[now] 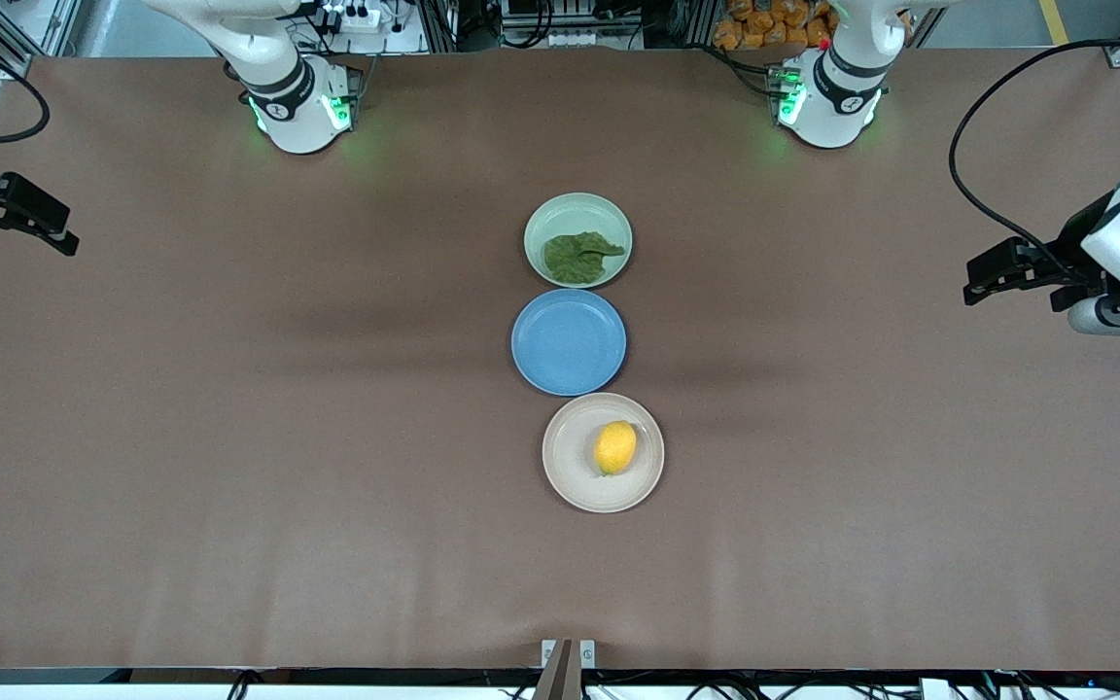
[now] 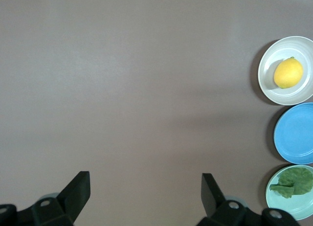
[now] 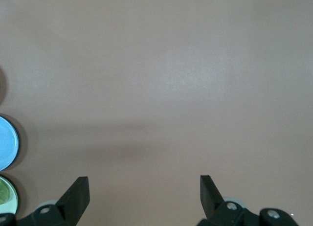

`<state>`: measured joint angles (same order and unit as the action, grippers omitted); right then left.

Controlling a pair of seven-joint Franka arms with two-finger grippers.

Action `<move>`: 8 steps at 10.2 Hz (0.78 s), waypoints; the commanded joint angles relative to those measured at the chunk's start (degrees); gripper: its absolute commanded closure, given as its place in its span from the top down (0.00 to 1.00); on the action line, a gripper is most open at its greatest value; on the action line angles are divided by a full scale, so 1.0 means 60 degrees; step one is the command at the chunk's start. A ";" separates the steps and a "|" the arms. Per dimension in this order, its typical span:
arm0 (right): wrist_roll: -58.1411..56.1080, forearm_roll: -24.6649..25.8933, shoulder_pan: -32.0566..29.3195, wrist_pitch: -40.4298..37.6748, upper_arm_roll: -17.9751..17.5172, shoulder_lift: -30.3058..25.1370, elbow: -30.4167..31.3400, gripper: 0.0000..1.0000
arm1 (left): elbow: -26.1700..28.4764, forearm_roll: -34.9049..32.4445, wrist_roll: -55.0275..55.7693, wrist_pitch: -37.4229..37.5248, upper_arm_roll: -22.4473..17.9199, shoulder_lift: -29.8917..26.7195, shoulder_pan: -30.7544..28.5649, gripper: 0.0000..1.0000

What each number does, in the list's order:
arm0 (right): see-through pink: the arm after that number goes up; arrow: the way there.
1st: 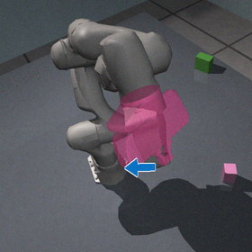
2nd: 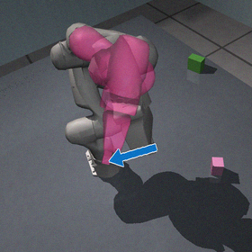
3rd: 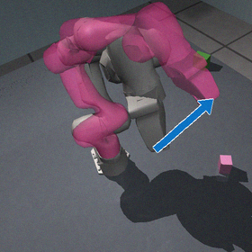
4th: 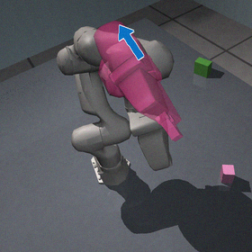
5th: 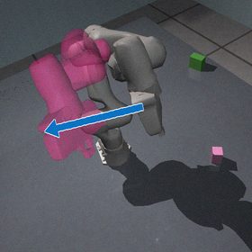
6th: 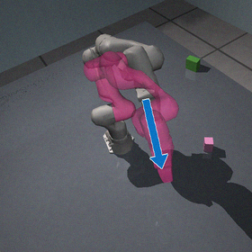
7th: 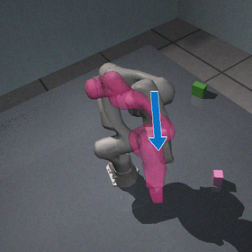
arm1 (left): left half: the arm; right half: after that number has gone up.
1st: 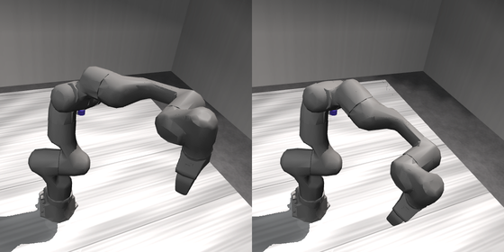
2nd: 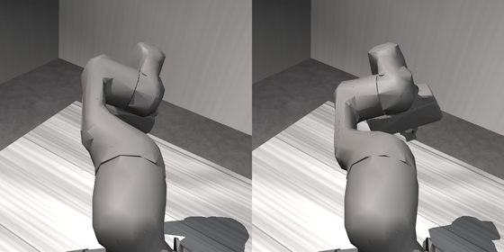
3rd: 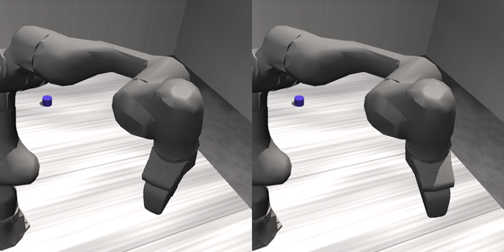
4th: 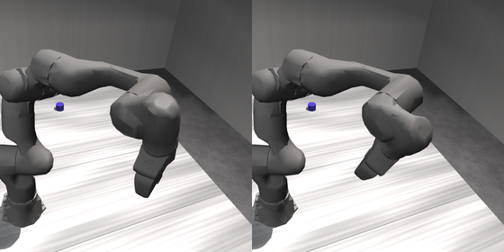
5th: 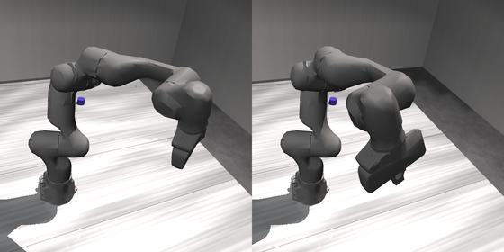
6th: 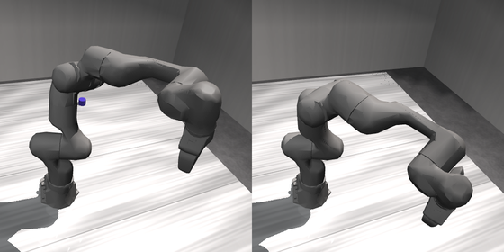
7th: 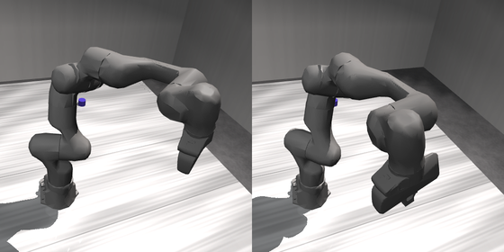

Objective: Place lemon and lettuce in plates

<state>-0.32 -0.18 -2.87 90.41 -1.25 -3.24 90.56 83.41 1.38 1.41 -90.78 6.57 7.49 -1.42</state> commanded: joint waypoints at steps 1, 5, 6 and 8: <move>-0.0034 -0.0146 -0.0034 -0.0186 0.0048 0.0013 -0.0167 1.00 | 0.0000 0.0018 -0.0074 -0.0031 0.0034 -0.0018 -0.0158 1.00; -0.0049 -0.0161 -0.0034 -0.0215 0.0048 0.0013 -0.0225 1.00 | 0.0015 0.0033 -0.0059 -0.0031 0.0048 0.0026 -0.0100 1.00; -0.0121 -0.0161 -0.0034 -0.0229 0.0048 0.0013 -0.0298 1.00 | 0.0000 0.0004 -0.0161 -0.0031 0.0048 0.0026 -0.0071 1.00; -0.0166 -0.0161 -0.0063 -0.0215 0.0018 0.0028 -0.0460 1.00 | 0.0000 -0.0025 -0.0191 -0.0031 0.0077 0.0026 -0.0071 1.00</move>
